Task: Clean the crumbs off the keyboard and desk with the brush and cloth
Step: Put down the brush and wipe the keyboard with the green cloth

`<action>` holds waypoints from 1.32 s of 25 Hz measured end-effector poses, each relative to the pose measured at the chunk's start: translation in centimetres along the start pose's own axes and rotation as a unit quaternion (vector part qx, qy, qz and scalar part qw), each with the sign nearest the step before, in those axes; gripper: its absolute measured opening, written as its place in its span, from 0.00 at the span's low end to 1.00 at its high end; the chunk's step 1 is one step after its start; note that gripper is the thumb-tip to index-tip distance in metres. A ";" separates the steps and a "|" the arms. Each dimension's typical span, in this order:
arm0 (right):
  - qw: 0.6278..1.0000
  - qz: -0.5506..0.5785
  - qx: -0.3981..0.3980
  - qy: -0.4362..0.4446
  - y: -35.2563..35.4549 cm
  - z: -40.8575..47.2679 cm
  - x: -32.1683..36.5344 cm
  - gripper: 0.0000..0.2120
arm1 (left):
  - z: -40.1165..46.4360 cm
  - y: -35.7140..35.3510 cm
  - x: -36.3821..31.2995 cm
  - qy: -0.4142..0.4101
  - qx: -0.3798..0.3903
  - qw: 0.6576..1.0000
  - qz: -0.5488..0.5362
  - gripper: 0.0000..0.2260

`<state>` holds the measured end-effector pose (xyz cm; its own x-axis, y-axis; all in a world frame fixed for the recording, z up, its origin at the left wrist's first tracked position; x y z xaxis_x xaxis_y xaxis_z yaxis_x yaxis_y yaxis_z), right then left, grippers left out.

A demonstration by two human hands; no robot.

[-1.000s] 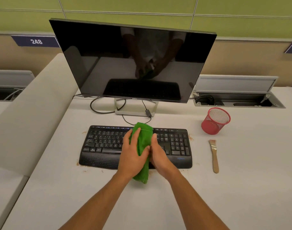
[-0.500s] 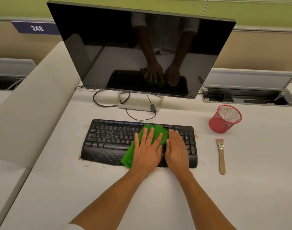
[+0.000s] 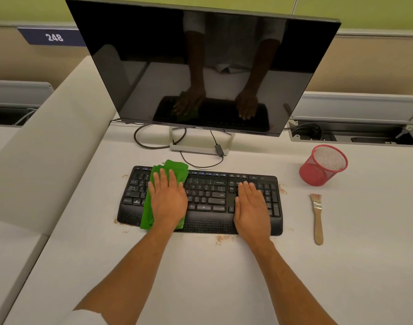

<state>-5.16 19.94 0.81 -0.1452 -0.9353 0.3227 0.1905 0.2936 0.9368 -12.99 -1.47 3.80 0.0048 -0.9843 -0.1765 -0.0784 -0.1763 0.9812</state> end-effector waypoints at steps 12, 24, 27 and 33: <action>1.000 -0.002 -0.023 0.004 -0.1 0.0 0.2 0.27 | -2.5 -1.2 -4.1 -0.171 0.015 0.985 0.000 0.26; 1.000 -0.020 0.021 0.000 0.1 0.1 0.2 0.34 | 3.0 1.3 6.8 0.037 -0.030 0.999 -0.013 0.27; 1.000 -0.019 0.023 -0.003 0.1 0.1 0.2 0.34 | 2.9 1.4 7.3 0.061 -0.030 0.997 -0.037 0.26; 1.000 -0.025 0.014 -0.005 0.0 0.0 0.4 0.32 | -1.4 0.0 4.5 -0.094 -0.024 0.995 -0.019 0.26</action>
<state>-5.21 19.57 0.93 -0.1635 -0.9470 0.2767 0.1561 0.2521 0.9550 -11.55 -5.92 3.13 -0.1800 -0.9584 -0.2213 -0.0341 -0.2188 0.9752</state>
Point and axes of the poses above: each hand's wrist, its own z-axis towards the middle knuckle, its own y-axis out of the back of the hand, x = y × z, the point moved 2 cm from there along z, towards the middle knuckle, and after that the axes turned 1 degree about z, right-handed, at the moved point
